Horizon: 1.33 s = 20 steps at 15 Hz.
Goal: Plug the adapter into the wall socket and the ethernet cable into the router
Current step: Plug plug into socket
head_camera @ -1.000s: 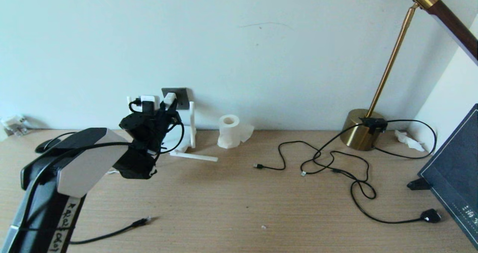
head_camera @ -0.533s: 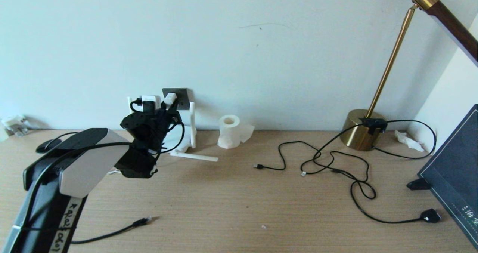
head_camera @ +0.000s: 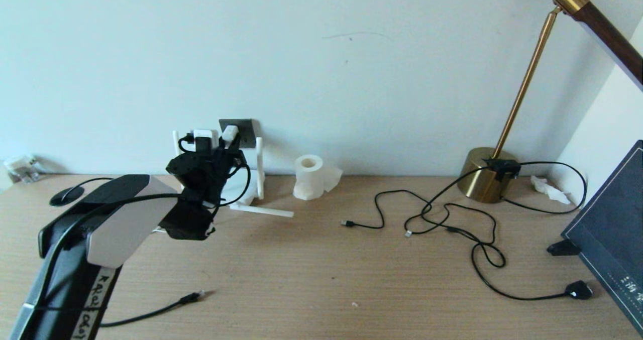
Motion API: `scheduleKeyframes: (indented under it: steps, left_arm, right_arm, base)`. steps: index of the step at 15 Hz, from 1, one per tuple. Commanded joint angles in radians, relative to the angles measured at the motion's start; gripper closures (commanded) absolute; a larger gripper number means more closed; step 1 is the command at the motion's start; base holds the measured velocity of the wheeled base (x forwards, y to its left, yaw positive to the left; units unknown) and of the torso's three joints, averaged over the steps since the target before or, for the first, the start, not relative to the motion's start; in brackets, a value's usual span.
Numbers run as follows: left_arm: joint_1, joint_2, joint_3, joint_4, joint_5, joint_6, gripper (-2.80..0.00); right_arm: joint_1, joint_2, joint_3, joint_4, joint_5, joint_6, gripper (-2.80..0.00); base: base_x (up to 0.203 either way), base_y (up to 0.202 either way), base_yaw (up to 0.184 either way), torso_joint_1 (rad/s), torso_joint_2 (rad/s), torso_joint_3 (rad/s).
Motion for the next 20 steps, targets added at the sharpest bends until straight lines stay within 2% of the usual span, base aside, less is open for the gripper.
scheduleKeyframes:
  steps: [1,6,20]
  left_arm:
    - [0.000,0.021,-0.034,0.010,0.009,0.009,0.00]
    - [-0.010,0.021,-0.040,0.031,0.037,0.010,0.00]
    - [-0.014,0.043,-0.070,0.040,0.038,0.023,0.00]
  right_arm:
    - [0.000,0.000,0.000,0.000,0.000,0.000,-2.80]
    - [0.000,0.001,0.000,0.000,0.000,0.000,-2.80]
    - [0.000,0.001,0.000,0.000,0.000,0.000,-2.80]
  base:
    - [0.000,0.000,0.000,0.000,0.00,0.000]
    - [0.000,0.000,0.000,0.000,0.00,0.000]
    - [0.000,0.000,0.000,0.000,0.00,0.000]
